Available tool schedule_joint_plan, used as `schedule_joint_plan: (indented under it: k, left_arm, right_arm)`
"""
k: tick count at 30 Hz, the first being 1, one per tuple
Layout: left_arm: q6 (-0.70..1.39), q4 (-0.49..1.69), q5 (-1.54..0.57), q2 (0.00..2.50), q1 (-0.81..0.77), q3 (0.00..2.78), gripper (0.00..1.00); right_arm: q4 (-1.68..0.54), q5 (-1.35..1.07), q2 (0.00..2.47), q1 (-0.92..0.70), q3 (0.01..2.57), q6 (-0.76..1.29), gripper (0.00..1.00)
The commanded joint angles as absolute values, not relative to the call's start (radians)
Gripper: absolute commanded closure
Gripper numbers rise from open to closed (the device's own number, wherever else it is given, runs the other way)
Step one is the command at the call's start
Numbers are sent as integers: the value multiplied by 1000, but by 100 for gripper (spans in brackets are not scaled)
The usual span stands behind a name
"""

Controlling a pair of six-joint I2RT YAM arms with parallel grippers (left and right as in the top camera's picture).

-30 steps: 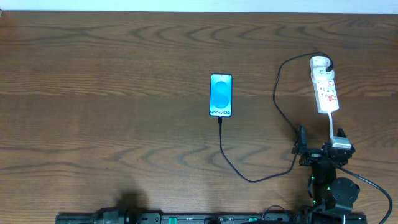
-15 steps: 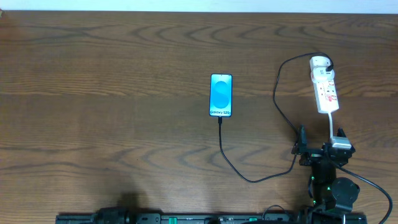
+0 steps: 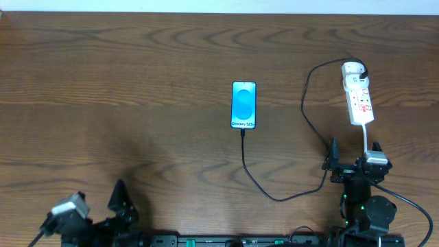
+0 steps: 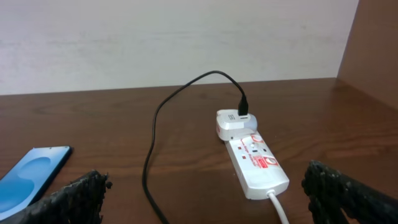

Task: Plug charger to phone and switch on socket

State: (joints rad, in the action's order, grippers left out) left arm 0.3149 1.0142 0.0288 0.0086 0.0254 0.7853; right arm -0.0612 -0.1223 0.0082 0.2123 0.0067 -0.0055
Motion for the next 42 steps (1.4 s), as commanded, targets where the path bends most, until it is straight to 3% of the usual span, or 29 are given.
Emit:
schedule_joint_plan:
  k: [1, 11, 17, 33, 42]
  left_arm:
    - [314, 953, 8, 3, 14, 709, 5]
    - [302, 727, -26, 2, 14, 501, 5]
    - [128, 568, -138, 2, 14, 391, 5]
    - [7, 106, -146, 2, 16, 33, 5]
    - [-83, 57, -138, 2, 16, 4, 5]
  right_arm:
    - [-65, -117, 5, 214, 5, -16, 1]
    - [-65, -118, 5, 214, 5, -16, 1]
    - [-65, -118, 5, 215, 5, -16, 1]
    - [-65, -118, 5, 215, 5, -16, 1]
    - [-65, -118, 5, 214, 5, -16, 1]
